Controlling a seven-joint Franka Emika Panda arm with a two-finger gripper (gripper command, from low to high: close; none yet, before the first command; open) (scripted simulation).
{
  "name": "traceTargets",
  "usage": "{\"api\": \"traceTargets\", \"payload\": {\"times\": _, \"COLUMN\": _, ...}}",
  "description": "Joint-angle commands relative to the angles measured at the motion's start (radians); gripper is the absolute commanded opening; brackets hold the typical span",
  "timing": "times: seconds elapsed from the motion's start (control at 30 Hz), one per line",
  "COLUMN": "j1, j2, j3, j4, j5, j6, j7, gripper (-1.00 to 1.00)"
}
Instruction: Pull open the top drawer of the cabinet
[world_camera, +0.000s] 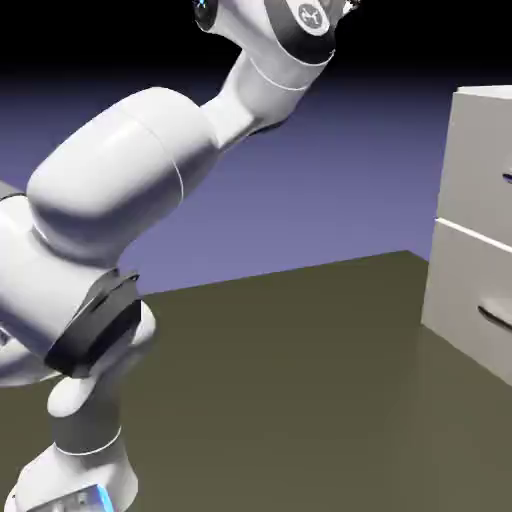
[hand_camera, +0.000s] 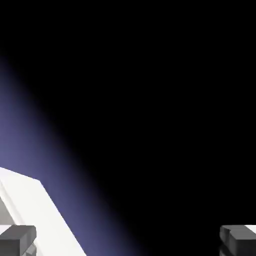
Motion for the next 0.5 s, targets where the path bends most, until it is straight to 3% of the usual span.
{"api": "traceTargets", "payload": {"times": 0.0, "j1": 0.036, "j2": -0.014, "j3": -0.022, "j4": 0.025, "j5": -0.043, "j6": -0.006, "j7": -0.006, "gripper": 0.00}}
{"api": "traceTargets", "payload": {"times": 0.47, "j1": 0.544, "j2": -0.214, "j3": -0.337, "j4": 0.368, "j5": -0.648, "j6": -0.086, "j7": -0.088, "gripper": 0.00}}
